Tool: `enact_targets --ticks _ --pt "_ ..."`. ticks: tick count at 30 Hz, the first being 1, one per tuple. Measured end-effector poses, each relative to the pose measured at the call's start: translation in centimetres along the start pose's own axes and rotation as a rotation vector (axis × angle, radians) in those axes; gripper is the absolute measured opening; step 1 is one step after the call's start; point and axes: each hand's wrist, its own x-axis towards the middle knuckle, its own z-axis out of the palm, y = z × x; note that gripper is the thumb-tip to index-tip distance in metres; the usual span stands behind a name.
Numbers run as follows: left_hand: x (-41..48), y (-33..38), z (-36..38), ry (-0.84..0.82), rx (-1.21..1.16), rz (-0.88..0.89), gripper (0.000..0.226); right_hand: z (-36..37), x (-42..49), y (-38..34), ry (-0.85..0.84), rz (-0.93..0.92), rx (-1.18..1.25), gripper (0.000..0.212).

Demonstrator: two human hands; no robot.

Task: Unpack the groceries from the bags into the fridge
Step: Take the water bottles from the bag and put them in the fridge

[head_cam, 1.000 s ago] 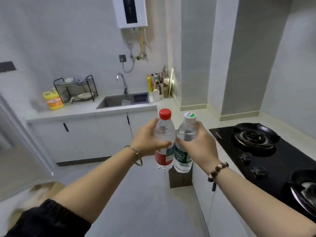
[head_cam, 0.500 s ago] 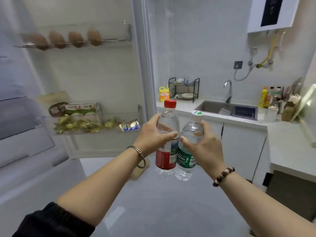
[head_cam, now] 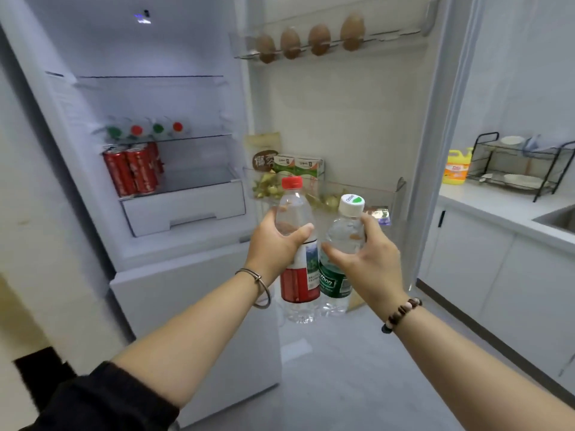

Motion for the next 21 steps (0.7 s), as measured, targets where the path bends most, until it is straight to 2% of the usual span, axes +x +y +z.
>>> enact_targets --ticks 8,21 --pt "5.2 -2.7 -7.0 0.147 0.079 0.039 0.028 9.1 5.1 -2.5 -0.085 -0.056 0.089 0.064" --pt "21.2 -9.8 -19.2 0.208 0.166 0.104 0.031 26.8 16.9 -6.9 -0.105 -0.063 0.134 0.065"
